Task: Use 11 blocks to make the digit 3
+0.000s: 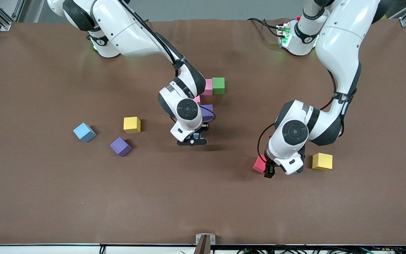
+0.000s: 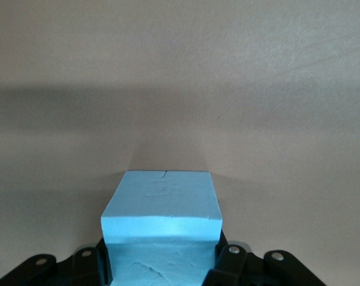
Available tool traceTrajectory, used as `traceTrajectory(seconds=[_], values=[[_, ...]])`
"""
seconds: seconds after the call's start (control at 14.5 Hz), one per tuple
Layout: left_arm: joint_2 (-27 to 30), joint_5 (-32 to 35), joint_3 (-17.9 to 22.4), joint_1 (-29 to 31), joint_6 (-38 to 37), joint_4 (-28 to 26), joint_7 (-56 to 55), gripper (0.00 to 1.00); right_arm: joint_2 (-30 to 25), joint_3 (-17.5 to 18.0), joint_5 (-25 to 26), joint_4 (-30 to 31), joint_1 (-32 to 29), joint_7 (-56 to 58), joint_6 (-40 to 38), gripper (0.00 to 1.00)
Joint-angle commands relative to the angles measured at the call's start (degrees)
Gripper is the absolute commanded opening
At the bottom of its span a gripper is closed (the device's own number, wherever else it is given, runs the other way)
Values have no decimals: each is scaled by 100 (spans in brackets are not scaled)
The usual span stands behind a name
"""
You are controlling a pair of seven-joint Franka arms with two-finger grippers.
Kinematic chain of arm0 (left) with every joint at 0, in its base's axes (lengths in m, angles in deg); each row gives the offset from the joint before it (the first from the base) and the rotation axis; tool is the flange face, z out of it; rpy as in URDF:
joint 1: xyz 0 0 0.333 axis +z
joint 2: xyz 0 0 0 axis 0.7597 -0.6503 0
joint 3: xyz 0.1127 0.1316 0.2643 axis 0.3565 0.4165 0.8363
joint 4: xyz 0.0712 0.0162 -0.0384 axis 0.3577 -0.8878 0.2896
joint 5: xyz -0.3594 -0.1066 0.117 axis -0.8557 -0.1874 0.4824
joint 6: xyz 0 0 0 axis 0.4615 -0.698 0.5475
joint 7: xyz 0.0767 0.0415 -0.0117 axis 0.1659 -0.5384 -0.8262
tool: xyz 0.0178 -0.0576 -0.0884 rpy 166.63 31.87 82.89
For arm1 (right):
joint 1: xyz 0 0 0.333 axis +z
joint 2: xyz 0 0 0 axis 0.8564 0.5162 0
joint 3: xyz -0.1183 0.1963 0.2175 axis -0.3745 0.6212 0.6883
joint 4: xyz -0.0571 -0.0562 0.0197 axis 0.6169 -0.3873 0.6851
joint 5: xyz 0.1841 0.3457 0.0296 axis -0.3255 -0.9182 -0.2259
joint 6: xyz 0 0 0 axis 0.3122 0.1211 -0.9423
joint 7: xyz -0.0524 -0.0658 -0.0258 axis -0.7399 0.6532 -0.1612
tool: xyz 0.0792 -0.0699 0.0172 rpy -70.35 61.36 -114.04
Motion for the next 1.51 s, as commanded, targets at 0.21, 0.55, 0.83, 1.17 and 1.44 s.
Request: traceTrajectory(seconds=[0.21,0.55,0.83,1.17,1.44], values=[[-435,-17,-45,120,119,251,357,100,29,106,-16,365,110,243,26,36],[-514,-17,-45,103,225,216,313,94,20,106,-16,356,101,525,-228,36],[-435,-104,-54,94,181,207,208,35,20,106,-8,356,101,710,-272,36],[-93,-351,-168,59,-371,190,-230,18,3,97,1,321,84,710,-465,36],[84,-325,-520,59,-1128,120,-1467,18,-6,97,36,312,84,648,-545,36]])
